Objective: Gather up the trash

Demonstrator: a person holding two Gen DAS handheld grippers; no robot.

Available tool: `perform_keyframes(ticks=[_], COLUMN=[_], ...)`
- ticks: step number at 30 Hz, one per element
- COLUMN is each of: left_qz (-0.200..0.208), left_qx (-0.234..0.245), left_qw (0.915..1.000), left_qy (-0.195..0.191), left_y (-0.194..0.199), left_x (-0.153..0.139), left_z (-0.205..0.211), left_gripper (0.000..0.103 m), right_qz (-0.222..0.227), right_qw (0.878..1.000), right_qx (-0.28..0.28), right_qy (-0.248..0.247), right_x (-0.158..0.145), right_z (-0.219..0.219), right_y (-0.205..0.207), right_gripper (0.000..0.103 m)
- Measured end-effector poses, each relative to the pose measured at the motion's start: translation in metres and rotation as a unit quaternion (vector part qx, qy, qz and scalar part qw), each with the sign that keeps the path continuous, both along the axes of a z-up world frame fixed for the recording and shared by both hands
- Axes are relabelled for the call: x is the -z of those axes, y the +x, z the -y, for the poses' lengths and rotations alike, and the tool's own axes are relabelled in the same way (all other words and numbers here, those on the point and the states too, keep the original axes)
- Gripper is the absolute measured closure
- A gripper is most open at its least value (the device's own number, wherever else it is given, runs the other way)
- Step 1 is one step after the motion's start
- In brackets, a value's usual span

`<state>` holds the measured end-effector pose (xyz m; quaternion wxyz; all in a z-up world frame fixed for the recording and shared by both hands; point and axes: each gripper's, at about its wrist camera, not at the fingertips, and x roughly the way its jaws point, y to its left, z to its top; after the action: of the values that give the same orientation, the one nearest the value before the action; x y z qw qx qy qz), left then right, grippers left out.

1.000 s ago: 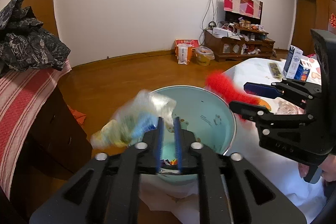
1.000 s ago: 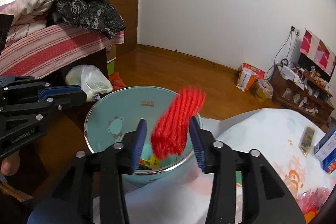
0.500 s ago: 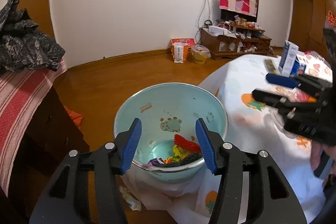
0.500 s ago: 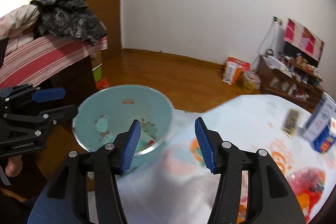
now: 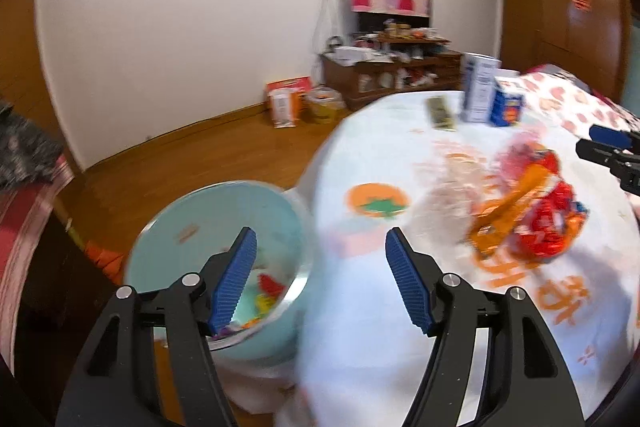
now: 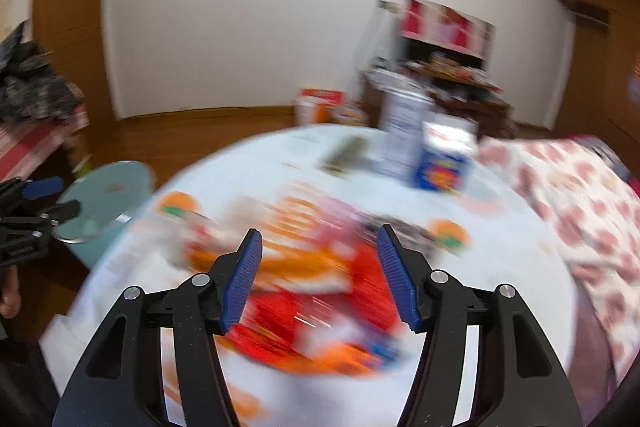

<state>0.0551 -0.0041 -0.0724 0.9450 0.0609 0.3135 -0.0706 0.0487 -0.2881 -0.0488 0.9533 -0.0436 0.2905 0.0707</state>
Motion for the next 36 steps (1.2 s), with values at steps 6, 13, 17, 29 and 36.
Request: perform_keyframes(ticks=[6,13,17,29,36], left_qz=[-0.011,-0.058,-0.085,-0.045,-0.033], left_qx=[0.051,0.058,0.083,0.076,0.058], left_qw=[0.9986,0.9966,0.9929,0.9961,0.9974], left_qy=[0.006,0.008,0.003,-0.009,-0.026], left_y=[0.011,0.043,0.052,0.033,0.027], left_x=[0.009,0.038,0.052,0.024,0.012], left_z=[0.056,0.084,0.097,0.07,0.05], left_gripper=[0.033,0.033,0.085,0.102,0.102], right_qz=[-0.024,-0.033,-0.034,-0.043,-0.062], right_qw=[0.998,0.997,0.997,0.997,0.996], right_qx=[0.063,0.066,0.064,0.068,0.058], right_qy=[0.015,0.023,0.026,0.015,0.003], right_x=[0.027,0.042,0.045,0.046,0.047], right_z=[0.059,0.067,0.066,0.057,0.043], right_y=[-0.023,-0.03,-0.029,-0.026,0.0], right_gripper=[0.043,0.041,0.039,0.039,0.041])
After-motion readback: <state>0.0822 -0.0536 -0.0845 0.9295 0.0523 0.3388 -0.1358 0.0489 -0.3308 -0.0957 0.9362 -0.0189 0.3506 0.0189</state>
